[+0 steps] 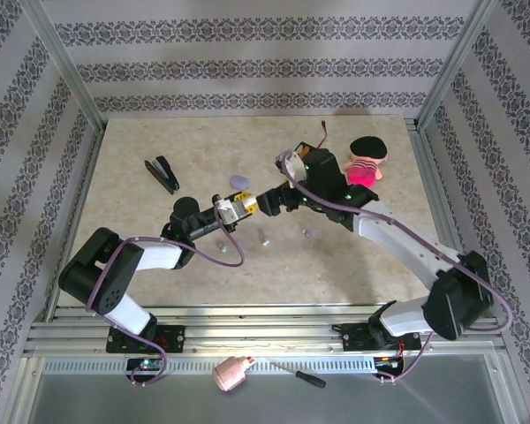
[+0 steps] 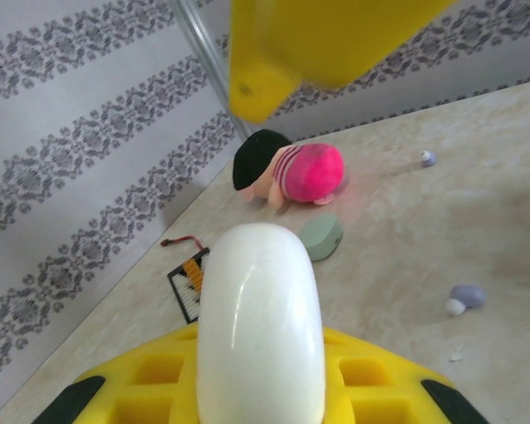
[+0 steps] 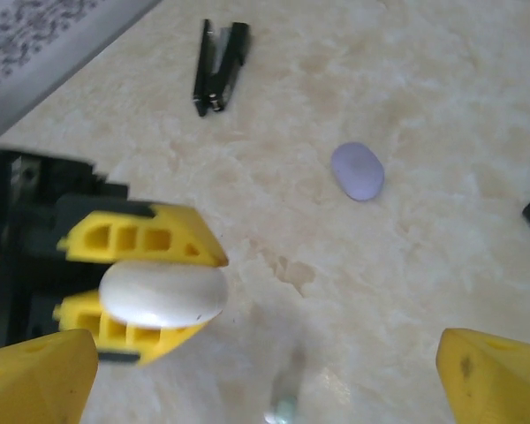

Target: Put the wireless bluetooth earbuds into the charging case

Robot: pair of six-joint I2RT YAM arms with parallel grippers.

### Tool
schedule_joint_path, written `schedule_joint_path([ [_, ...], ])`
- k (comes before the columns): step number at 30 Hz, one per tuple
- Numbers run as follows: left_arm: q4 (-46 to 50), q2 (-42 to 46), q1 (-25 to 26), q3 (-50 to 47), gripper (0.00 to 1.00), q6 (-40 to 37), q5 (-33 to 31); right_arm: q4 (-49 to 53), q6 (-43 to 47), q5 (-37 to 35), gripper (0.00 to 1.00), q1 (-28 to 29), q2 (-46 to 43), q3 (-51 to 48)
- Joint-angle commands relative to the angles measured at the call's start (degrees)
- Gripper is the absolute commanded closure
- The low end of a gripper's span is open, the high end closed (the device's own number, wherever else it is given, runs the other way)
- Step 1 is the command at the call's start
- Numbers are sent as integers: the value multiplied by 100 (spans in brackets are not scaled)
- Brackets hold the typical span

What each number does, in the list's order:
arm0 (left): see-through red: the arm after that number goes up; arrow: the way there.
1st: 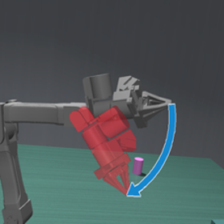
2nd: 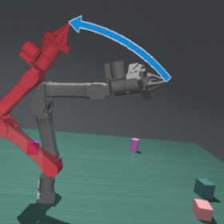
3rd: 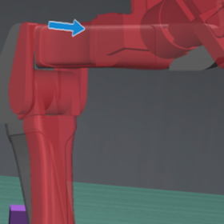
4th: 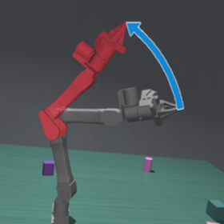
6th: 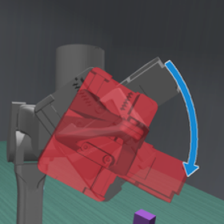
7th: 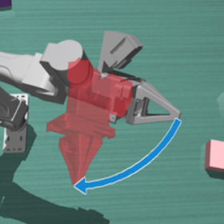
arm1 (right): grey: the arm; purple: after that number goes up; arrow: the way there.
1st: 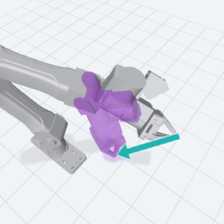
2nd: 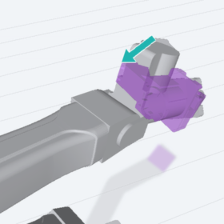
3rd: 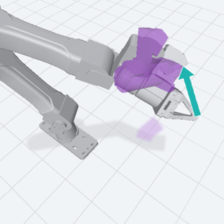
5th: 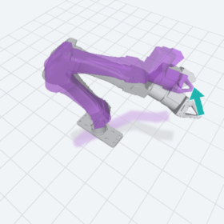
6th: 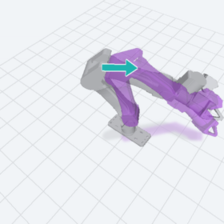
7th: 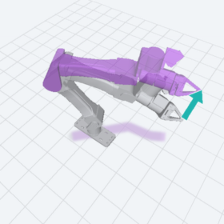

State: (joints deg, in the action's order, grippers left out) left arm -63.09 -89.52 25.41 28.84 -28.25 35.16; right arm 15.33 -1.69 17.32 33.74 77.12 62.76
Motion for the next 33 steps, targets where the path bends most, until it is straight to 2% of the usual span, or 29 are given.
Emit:
schedule_joint_path([
  [1,488,221,-32,21,100,23,602,118,2586,609,5,-48,-416,-368],
  [5,377,309,-34,-77,100,244,930,1028,4539,944,15,84,-473,-235],
  [10,491,333,14,-115,100,229,1121,2008,5258,824,26,300,-109,504],
  [13,480,299,34,-131,100,158,1168,2288,5440,565,29,387,259,900],
  [15,482,318,43,-124,100,166,1212,2439,5465,483,39,408,553,1178],
  [17,473,320,56,-131,100,187,1227,2563,5554,489,41,436,770,1395],
  [22,392,258,61,-137,100,222,1245,2587,5602,543,56,476,1211,1755],
  [31,45,94,67,-148,100,503,1339,2536,5584,696,59,560,1603,1941],
  [33,28,96,68,-144,100,526,1353,2528,5566,707,65,564,1623,1950],
])
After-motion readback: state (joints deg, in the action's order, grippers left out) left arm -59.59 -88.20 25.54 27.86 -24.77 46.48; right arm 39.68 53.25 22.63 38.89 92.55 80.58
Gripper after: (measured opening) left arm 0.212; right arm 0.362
